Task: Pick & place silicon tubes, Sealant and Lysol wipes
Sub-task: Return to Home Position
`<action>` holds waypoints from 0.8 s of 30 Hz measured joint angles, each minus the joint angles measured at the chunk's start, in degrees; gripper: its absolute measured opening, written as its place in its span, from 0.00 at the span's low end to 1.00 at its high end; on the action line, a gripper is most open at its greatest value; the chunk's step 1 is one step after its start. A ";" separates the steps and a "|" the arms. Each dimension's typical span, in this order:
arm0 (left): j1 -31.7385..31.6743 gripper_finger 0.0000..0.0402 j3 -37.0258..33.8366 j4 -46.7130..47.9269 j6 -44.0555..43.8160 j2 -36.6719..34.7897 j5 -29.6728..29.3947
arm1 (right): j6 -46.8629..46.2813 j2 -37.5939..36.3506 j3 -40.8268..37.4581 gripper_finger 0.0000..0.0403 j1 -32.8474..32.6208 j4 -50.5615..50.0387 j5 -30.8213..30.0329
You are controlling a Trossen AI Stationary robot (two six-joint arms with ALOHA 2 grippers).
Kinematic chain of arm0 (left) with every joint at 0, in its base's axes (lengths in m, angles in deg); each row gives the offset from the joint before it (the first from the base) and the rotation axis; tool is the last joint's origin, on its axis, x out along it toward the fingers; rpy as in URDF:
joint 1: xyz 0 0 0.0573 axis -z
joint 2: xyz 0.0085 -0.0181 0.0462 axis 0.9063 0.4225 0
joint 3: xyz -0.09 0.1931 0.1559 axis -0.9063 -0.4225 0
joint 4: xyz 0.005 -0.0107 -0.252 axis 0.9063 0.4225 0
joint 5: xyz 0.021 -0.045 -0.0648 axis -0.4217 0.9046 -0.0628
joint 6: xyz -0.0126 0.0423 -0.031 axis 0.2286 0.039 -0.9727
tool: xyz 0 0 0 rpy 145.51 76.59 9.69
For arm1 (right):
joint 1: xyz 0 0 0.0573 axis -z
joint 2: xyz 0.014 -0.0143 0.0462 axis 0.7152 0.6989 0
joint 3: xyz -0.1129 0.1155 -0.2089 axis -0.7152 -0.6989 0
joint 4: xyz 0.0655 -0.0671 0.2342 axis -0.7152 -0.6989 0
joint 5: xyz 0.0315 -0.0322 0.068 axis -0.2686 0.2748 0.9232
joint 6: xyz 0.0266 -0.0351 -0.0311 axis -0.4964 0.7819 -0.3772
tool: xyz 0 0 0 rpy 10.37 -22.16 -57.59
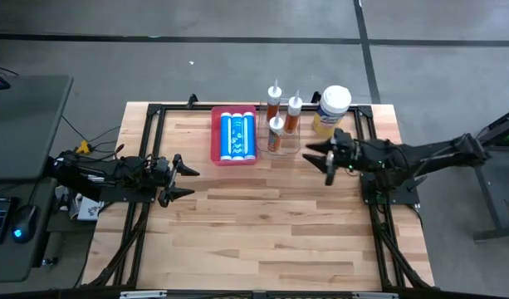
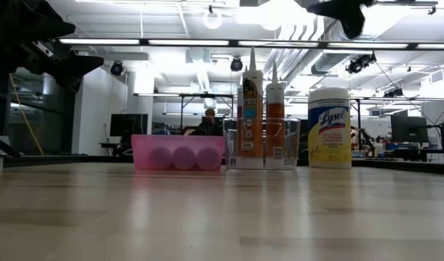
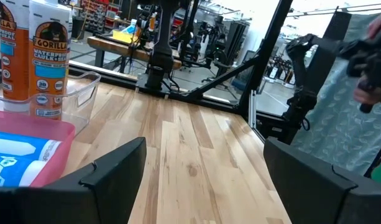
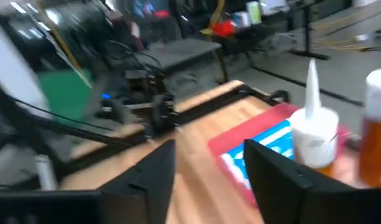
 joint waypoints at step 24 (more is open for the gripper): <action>-0.01 0.79 0.00 0.00 0.00 0.00 0.00 | 1.95 -31.80 -38.07 0.01 -0.88 21.84 7.69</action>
